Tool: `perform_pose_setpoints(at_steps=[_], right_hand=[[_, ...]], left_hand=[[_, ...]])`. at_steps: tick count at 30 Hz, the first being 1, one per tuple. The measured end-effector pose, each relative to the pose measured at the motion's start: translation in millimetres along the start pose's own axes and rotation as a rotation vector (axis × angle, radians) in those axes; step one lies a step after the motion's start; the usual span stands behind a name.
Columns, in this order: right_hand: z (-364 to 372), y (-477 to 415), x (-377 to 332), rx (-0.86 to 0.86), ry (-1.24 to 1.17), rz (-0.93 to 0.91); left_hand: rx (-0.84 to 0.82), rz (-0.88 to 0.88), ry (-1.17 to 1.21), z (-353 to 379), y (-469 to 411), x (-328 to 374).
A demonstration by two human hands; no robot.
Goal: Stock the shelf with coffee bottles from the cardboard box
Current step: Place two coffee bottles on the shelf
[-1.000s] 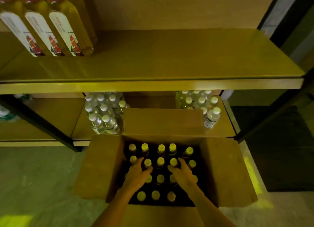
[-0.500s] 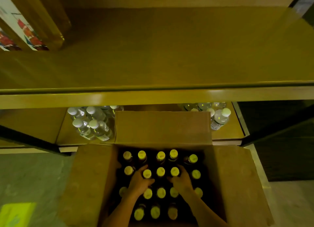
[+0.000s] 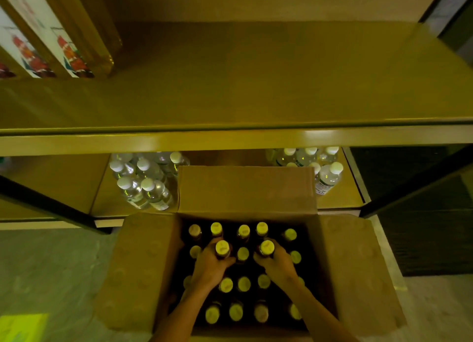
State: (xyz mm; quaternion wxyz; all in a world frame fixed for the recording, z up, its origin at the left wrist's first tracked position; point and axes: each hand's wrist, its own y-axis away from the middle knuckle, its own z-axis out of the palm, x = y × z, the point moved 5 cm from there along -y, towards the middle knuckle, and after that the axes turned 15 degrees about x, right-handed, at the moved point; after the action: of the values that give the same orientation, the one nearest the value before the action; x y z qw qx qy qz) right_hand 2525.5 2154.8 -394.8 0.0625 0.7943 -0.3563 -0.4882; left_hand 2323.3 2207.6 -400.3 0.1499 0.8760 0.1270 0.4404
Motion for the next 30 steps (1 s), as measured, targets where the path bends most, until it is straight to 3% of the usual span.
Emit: perform_pose_setpoints(at_steps=[7, 13, 18, 24, 30], right_hand=[[-46, 49, -78, 0.003, -0.091, -0.194], [-122, 117, -164, 0.182, -0.224, -0.449], [-178, 151, -237, 0.237, -0.375, -0.613], [-224, 148, -337, 0.310, -0.406, -0.804], [-215, 96, -397, 0.169, -0.383, -0.807]], left_hand=[[0.069, 0.123, 0.133, -48, 47, 75], [0.210, 0.350, 0.218, -113, 104, 160], [0.258, 0.463, 0.396, -167, 135, 239], [0.304, 0.612, 0.514, -210, 118, 336], [0.320, 0.646, 0.494, -219, 63, 385]])
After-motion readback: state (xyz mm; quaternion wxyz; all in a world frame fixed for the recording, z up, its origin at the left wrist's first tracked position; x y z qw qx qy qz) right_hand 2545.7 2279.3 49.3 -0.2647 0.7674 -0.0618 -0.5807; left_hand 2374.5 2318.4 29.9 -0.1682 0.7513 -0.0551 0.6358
